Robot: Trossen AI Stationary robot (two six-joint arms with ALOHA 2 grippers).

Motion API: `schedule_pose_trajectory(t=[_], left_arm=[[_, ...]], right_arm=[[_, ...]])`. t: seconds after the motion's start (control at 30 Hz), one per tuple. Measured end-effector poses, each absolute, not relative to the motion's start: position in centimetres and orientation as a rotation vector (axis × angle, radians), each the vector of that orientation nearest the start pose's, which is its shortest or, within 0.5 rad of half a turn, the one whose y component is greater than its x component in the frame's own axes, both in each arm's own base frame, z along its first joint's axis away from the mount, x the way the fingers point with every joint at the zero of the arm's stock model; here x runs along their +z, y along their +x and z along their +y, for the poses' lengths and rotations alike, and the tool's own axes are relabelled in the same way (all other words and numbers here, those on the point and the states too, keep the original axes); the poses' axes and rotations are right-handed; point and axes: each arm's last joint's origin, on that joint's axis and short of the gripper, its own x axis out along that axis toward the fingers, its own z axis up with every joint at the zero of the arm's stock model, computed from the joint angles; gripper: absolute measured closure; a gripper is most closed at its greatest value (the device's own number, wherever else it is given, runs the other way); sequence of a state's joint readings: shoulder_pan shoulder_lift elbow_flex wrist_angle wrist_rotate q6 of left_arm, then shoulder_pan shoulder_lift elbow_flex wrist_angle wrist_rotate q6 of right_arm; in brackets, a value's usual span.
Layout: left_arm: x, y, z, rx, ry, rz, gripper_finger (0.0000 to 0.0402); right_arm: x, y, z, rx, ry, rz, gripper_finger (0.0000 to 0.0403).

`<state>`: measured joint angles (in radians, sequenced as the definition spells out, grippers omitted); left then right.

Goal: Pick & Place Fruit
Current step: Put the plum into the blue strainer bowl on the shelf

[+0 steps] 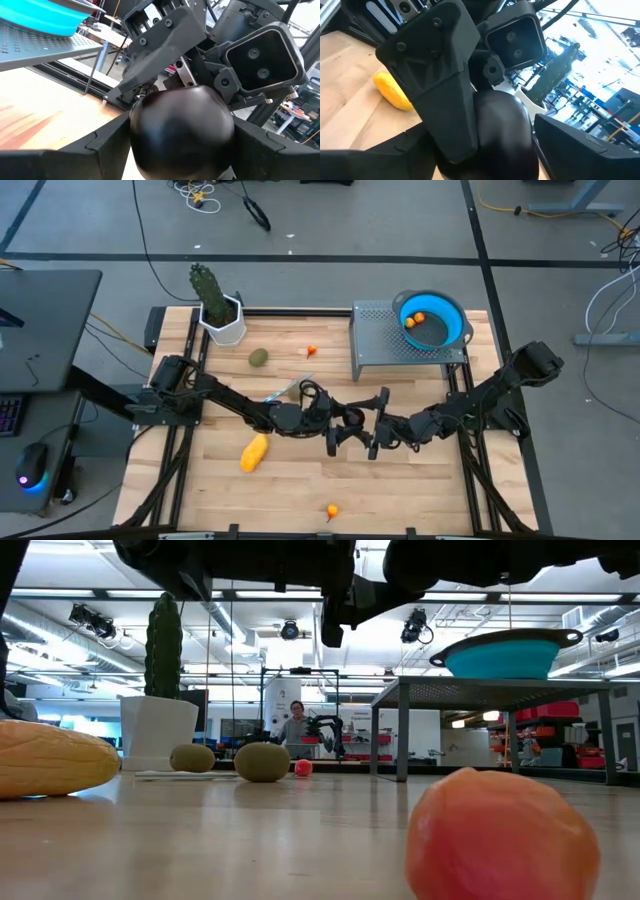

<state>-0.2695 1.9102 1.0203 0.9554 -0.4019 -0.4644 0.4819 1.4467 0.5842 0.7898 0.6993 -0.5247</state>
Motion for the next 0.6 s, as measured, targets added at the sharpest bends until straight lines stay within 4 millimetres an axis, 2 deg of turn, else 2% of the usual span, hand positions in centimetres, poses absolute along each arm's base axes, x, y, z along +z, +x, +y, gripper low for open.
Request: schedule_pose_trajectory(t=[0.33,0.6], left_arm=[[20.57,39.13,-9.63,0.117,-0.484,-0.091,0.012],[20.57,39.13,-9.65,0.107,-0.486,-0.088,0.0118]], right_arm=[[21.13,25.79,11.51,-0.198,-0.57,0.122,0.0158],[21.13,25.78,11.53,-0.197,-0.567,0.122,0.0153]])
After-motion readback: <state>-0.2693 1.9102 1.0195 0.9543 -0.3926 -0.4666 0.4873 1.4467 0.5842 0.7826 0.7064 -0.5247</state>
